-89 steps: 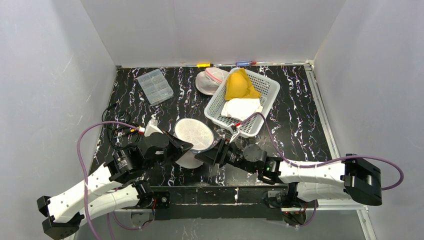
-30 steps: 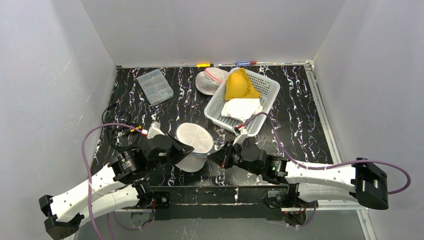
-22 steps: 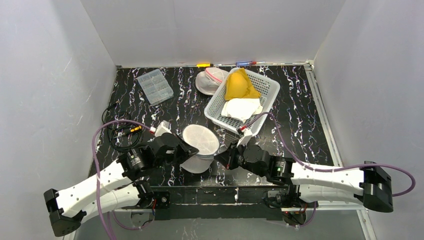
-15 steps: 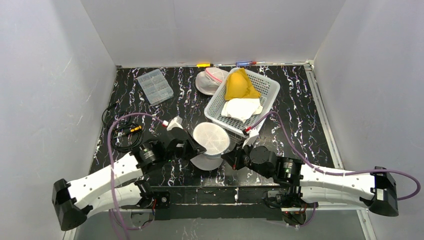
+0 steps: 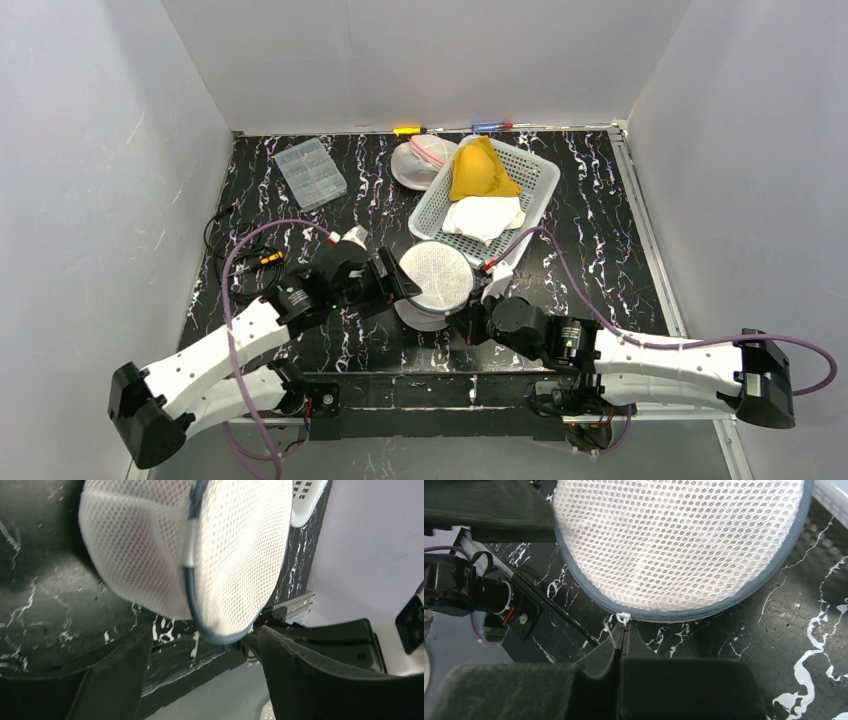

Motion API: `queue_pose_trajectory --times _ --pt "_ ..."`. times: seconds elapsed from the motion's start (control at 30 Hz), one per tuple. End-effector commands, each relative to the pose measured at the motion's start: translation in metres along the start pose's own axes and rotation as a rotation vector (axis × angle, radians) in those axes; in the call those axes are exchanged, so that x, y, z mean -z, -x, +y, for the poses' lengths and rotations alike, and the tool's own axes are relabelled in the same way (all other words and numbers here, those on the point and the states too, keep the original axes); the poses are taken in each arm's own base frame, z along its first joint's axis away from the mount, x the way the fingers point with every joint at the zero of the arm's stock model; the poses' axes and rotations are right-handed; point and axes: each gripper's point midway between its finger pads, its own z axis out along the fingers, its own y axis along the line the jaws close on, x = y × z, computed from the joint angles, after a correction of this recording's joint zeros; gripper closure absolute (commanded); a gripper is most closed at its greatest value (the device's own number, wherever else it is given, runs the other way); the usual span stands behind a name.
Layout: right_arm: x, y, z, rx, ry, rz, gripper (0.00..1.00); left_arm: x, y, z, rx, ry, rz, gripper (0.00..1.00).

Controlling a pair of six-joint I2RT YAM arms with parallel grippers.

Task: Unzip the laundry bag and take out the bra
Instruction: Unzip the laundry bag at the center of the board.

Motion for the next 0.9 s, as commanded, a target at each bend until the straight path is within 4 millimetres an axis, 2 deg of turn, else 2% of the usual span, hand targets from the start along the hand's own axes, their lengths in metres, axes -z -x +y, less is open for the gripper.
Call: queue_pose_trajectory --times 0.0,0.1,0.23,0.37,0.5,0.73,0.87 --pt "-0.005 0.006 0.016 -0.028 0.053 -0.032 0.99 0.034 -0.013 0.028 0.0 0.091 0.035 0.23" --pt "-0.009 0.004 0.023 -0.031 0.072 -0.025 0.99 0.044 -0.025 0.037 0.068 0.092 0.06 0.22" --pt "-0.016 0.003 0.034 -0.023 0.094 -0.02 0.99 0.046 -0.037 0.027 0.115 0.065 0.076 0.21" --pt "-0.02 0.003 0.044 -0.009 0.111 -0.014 0.99 0.039 -0.035 0.013 0.092 0.086 0.056 0.22" --pt "-0.02 0.004 0.05 -0.003 0.121 -0.016 0.99 0.025 -0.031 0.003 0.119 0.085 0.045 0.25" --pt "-0.015 0.005 0.058 0.002 0.142 -0.021 0.99 0.002 -0.027 0.003 0.136 0.126 0.021 0.37" --pt "-0.011 0.007 0.06 0.004 0.148 -0.026 0.99 -0.004 -0.023 0.008 0.139 0.147 -0.006 0.55"
